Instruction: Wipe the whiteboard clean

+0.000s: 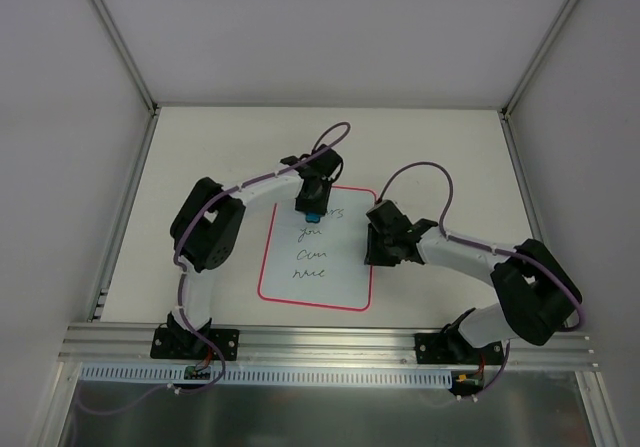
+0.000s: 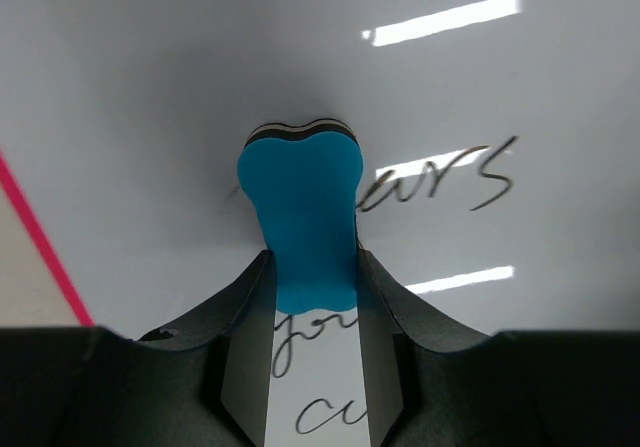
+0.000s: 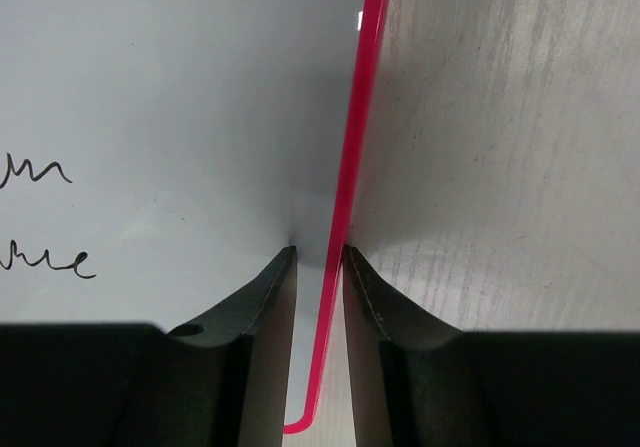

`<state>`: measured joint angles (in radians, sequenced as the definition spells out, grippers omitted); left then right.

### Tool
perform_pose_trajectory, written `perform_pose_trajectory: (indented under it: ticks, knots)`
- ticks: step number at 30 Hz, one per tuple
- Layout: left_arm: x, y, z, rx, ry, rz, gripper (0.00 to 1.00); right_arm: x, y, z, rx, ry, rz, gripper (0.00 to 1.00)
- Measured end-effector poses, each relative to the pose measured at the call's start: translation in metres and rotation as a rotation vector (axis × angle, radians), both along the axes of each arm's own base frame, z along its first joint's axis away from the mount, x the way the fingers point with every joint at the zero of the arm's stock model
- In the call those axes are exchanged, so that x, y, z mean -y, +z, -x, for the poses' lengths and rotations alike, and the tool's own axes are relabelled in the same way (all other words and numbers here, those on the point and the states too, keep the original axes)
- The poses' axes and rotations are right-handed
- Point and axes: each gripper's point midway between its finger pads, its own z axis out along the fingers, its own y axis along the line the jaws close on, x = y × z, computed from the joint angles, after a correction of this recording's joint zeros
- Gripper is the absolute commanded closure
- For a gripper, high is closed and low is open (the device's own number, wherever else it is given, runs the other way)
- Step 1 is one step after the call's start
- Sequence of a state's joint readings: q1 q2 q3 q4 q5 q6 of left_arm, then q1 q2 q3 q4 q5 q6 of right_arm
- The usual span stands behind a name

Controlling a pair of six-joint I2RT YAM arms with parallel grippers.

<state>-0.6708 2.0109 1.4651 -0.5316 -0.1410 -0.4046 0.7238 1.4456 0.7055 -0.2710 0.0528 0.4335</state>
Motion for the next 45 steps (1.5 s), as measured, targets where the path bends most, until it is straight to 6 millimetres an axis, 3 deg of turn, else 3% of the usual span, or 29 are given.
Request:
perform_pose_trajectory:
  ticks: [6,10,18,25,29,38,45]
  knots:
    - [0.051,0.0,0.009,0.024,-0.094,0.022,1.0,0.0,0.0,0.0,0.017,-0.018,-0.023,0.72]
    - [0.063,0.0,0.012,0.027,-0.116,0.027,1.0,0.0,0.0,0.0,0.024,-0.03,-0.035,0.72]
    - [0.049,-0.001,0.009,0.032,-0.062,0.021,1.0,0.0,0.0,0.001,0.031,-0.043,-0.05,0.72]
    - [-0.02,-0.001,-0.012,0.016,0.106,-0.015,1.0,-0.002,0.0,0.002,0.037,-0.044,-0.071,0.72]
    - [-0.039,-0.002,-0.019,0.006,0.146,-0.034,1.0,-0.003,0.001,0.002,0.036,-0.042,-0.077,0.71]
    - [-0.033,-0.001,-0.018,-0.007,0.072,-0.097,1.0,-0.005,0.001,0.003,0.032,-0.035,-0.085,0.67]
    - [0.005,0.0,-0.009,-0.012,-0.027,-0.104,1.0,-0.019,0.003,0.002,0.025,-0.001,-0.138,0.62]
